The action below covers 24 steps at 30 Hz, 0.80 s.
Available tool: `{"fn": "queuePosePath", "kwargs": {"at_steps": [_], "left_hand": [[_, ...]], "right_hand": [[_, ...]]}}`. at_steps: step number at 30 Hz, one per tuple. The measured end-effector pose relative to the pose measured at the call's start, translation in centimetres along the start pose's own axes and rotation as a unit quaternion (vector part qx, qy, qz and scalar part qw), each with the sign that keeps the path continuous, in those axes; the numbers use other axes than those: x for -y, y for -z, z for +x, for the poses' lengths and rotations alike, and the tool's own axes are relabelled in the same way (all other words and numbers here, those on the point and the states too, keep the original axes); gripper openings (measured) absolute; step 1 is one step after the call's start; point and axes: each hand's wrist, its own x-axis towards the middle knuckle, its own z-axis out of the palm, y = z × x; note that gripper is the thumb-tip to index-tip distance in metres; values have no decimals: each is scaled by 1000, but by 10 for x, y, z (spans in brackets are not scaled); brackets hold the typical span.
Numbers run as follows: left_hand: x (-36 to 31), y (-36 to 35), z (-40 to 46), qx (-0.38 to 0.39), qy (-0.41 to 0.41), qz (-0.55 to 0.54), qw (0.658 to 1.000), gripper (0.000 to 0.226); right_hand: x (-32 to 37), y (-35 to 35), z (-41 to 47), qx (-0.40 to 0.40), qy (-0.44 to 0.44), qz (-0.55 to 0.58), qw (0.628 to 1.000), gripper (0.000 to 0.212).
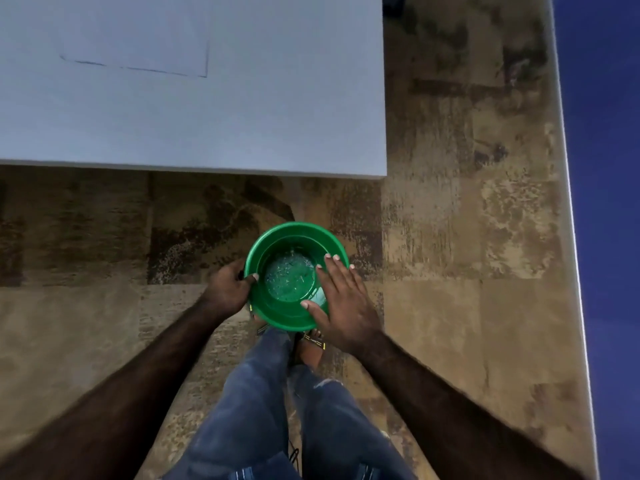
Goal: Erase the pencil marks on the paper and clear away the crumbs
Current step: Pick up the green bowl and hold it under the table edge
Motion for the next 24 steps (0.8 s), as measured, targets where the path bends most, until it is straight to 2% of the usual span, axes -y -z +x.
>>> {"fn": "queuePosePath", "kwargs": {"at_steps": [5, 14, 19, 24], "left_hand": [[17, -39, 13, -23, 15, -5, 1000, 28], [46, -87, 45, -20, -52, -29, 998, 56], [48, -106, 70, -12, -74, 17, 997, 60], [71, -133, 128, -17, -41, 31, 999, 53]], "right_hand": [[-25, -24, -21, -12, -22, -4, 1000, 82], [-55, -74, -17, -28, -42, -9, 999, 81], [-72, -103, 7, -31, -54, -26, 998, 81], [-96, -147, 47, -35, -59, -38, 997, 82]]}}
